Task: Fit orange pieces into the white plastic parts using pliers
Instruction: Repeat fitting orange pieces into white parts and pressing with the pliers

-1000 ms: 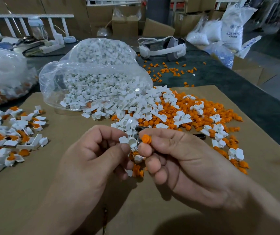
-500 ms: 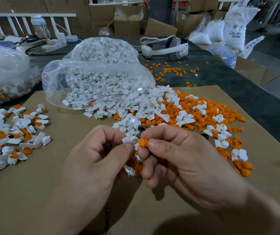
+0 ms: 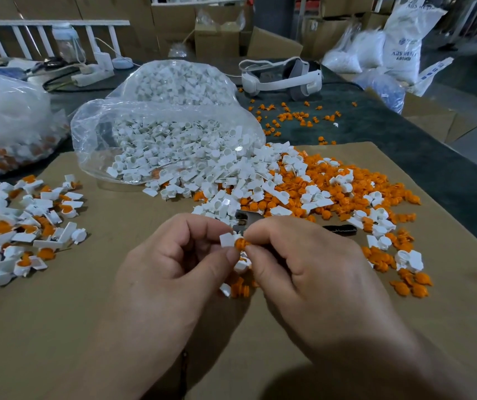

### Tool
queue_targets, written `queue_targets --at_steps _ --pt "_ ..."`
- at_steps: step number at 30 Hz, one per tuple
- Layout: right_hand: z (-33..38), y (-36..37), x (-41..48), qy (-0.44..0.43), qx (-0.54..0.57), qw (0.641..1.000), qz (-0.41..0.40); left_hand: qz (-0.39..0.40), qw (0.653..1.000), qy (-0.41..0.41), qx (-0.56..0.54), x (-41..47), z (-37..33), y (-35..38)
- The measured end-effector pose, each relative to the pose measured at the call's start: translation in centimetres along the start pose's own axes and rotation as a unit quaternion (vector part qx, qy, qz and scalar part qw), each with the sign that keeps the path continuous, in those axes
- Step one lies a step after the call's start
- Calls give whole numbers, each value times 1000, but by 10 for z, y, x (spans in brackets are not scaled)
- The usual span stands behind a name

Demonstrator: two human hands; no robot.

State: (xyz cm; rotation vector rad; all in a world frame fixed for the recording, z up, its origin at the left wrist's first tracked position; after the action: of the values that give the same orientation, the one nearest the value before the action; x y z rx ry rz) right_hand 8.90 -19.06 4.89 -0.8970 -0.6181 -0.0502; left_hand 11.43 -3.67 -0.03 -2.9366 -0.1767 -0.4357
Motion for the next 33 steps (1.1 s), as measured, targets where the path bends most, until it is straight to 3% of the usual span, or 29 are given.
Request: queue_targets --at_steps 5,11,16,21,27,33 --pt "11 4 5 -6 -27 995 95 -1 1000 2 18 -1 3 0" --pt "10 10 4 -13 -54 994 93 10 998 10 59 -2 -2 2" --pt "4 18 4 -2 -49 995 89 13 999 -31 13 0 4 2" --pt "5 17 4 -1 -67 995 68 42 995 26 86 -3 -8 4" --pt "6 7 4 6 -21 998 57 36 999 -14 4 -1 -3 3" --pt "2 12 1 10 -4 997 75 10 1000 -17 -4 2 2 0"
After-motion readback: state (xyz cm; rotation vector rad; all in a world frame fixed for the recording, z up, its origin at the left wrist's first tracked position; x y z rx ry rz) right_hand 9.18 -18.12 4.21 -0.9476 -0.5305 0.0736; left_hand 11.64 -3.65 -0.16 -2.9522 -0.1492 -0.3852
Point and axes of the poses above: each hand's wrist, its own x-axis towards the middle knuckle, its own y-axis out of the palm, z = x × y, the point moved 6 cm from there along x, towards the middle knuckle, and after that the axes turned 5 degrees about -z, right-handed, at the moved point
